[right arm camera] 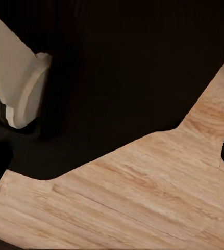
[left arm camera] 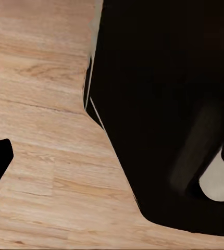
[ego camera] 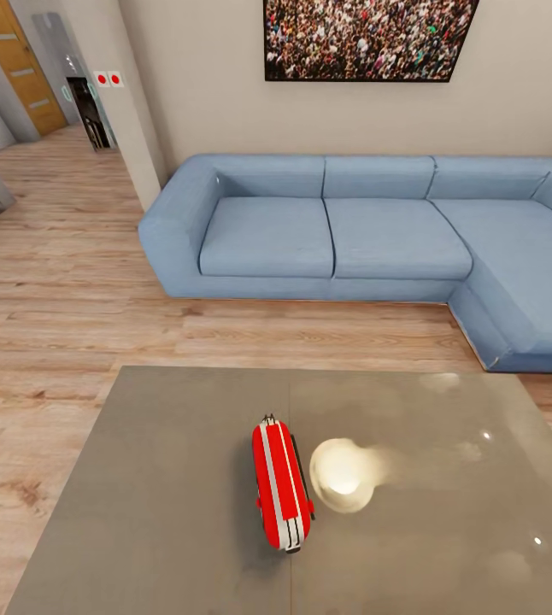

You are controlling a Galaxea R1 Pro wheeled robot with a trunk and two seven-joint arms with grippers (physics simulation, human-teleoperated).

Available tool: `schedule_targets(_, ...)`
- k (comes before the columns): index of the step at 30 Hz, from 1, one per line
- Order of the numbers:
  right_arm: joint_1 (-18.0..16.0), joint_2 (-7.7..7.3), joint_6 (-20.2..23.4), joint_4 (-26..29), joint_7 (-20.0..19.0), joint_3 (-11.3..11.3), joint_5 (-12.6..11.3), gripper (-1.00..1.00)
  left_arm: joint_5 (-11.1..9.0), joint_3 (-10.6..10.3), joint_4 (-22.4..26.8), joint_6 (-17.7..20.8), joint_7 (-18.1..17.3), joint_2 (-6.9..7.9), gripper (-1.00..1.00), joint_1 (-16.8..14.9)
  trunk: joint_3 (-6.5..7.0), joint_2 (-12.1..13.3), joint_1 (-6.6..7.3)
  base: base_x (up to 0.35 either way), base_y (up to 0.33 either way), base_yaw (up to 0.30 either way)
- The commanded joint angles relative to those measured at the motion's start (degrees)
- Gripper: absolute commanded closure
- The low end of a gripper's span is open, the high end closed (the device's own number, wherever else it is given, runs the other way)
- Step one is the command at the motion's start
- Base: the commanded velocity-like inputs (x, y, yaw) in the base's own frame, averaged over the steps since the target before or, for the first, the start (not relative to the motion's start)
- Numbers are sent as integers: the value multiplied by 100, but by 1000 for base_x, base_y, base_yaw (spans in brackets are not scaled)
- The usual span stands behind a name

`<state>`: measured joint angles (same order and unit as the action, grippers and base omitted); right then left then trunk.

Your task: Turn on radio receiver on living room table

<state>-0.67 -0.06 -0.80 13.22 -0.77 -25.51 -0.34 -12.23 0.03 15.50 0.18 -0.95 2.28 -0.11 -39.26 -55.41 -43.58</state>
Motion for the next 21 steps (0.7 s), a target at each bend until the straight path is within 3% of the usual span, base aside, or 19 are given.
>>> schedule_targets(1, 1, -17, 388, 547, -1, 10, -14, -100, -5, 5, 310, 94, -4, 54, -100, 3, -1, 0, 0, 0, 0, 0)
schedule_targets(3, -1, -88, 1096, 1439, -1, 35, -25, -100, -11, 10, 762, 297, -7, 127, -100, 4, -1, 0, 0, 0, 0, 0)
schedule_targets(6, -3, -310, 2471, 3275, 13, 100, -37, -100, -25, 18, 1830, 849, -9, 262, -100, 4, -1, 0, 0, 0, 0, 0)
schedule_targets(10, -21, -476, 3277, 4778, 90, 216, -34, -100, -43, 30, 3095, 1642, -35, 367, -100, 5, -1, 0, 0, 0, 0, 0)
schedule_targets(12, -133, -527, 3741, 5713, 236, 301, -29, -100, -43, 37, 4074, 2191, -80, 394, -100, 7, -1, 0, 0, 0, 0, 0)
schedule_targets(16, -569, -519, 4298, 6260, 353, 334, -34, -100, -38, 40, 5071, 2539, -100, 404, -100, 10, -1, 0, 0, 0, 0, 0)
schedule_targets(21, -1556, -492, 4660, 6451, 392, 352, -40, -100, 11, 41, 6232, 3319, -89, 430, -100, -68, -1, 0, 0, 0, 0, 0)
